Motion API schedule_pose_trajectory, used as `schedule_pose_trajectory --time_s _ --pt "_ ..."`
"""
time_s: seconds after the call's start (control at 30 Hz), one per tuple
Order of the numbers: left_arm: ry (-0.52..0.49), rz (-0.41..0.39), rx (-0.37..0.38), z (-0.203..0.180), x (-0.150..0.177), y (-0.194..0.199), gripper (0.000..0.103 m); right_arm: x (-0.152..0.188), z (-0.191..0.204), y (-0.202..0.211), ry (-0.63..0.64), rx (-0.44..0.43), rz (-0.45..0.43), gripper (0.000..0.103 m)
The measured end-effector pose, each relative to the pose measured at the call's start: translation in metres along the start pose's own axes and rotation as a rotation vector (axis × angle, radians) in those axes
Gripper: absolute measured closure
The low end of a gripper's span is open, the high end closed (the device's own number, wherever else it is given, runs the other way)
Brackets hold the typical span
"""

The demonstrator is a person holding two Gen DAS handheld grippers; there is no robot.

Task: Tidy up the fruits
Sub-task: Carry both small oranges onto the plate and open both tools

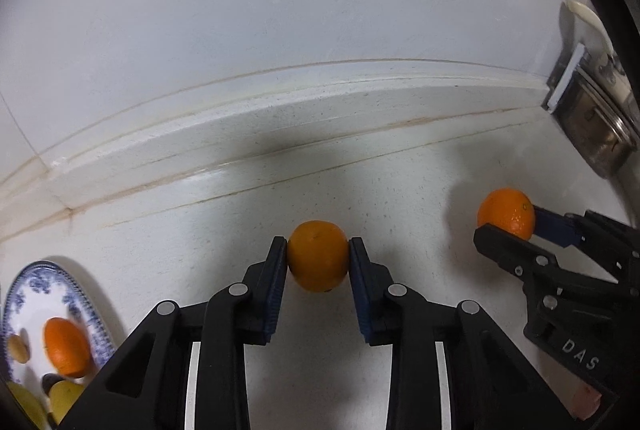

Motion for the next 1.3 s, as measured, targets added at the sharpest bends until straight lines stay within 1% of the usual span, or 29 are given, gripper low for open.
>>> schedule_pose_trajectory --time_s 0.2,0.33,0.57,0.7,0.83,1.07,1.3 --pt "0.020 -0.030 0.017 0.001 0.006 0.027 0.073 0.003 0.000 0.025 0.014 -0.017 -0.034 0.061" --pt "0.019 -0.064 0.013 -0.001 0.009 0.046 0.073 0.003 0.009 0.042 0.029 -0.034 -0.059 0.061" --pt "0.044 -0.123 0.001 0.012 0.024 0.087 0.073 0.007 0.034 0.074 0.061 -0.072 -0.109 0.061" --pt "0.044 -0.148 -0.014 0.024 0.034 0.110 0.073 0.013 0.056 0.093 0.093 -0.094 -0.134 0.061" --pt "0.068 -0.174 -0.022 0.038 0.042 0.130 0.073 0.017 0.075 0.106 0.125 -0.112 -0.150 0.061" --pt "0.094 -0.205 -0.057 0.060 0.059 0.159 0.073 0.021 0.100 0.127 0.165 -0.155 -0.172 0.061" --pt "0.121 -0.226 -0.101 0.091 0.076 0.182 0.073 0.023 0.140 0.135 0.212 -0.192 -0.184 0.061"
Point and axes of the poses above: each gripper's, at about its wrist camera, not at the fingertips, and y roughly against the way its jaws point, z to its left, x to its underside, the point moved 2 cm from there along -y, roughly the way its jaws point, and after that the axes turned 3 degrees about -x, right-handed, at the moved point
